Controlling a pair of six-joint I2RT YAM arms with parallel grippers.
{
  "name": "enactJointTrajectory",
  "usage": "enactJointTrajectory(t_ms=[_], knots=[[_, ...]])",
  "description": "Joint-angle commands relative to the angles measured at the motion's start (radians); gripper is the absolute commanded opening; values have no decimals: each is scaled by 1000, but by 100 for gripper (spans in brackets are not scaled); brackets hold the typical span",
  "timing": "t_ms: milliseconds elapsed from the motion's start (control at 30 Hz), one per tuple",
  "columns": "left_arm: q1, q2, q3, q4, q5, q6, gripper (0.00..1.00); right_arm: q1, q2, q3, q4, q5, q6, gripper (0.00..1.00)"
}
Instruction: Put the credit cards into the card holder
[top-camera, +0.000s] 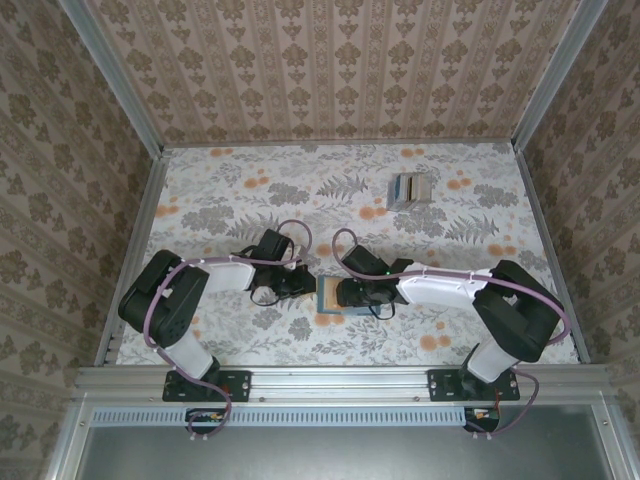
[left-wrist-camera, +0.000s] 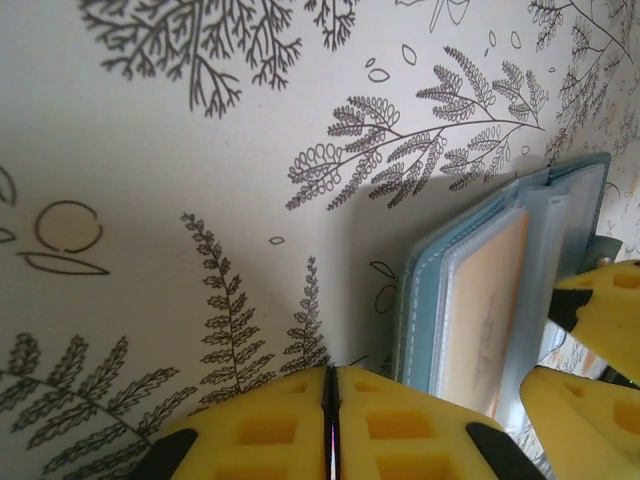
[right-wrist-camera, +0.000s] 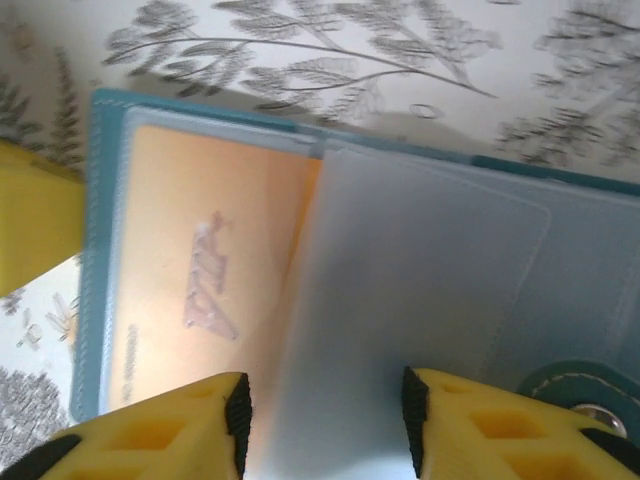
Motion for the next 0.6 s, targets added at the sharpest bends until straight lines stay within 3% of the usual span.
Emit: enactJointTrajectory(t_ms=[0,400,500,567], knots=[[6,-9,-11,8,-25,0,10,4,-17,-34,106,-83,5,38],[23,-29,-25,22,-11,-4,13,-43,-39,-144,528,-285,95,37],[38,-30,-21,18,2,9,13,-68,-38,-130,555,-310,101,40],[43,-35,-18,14,8,7,13,-79,-87,-118,477,-267,104,47]])
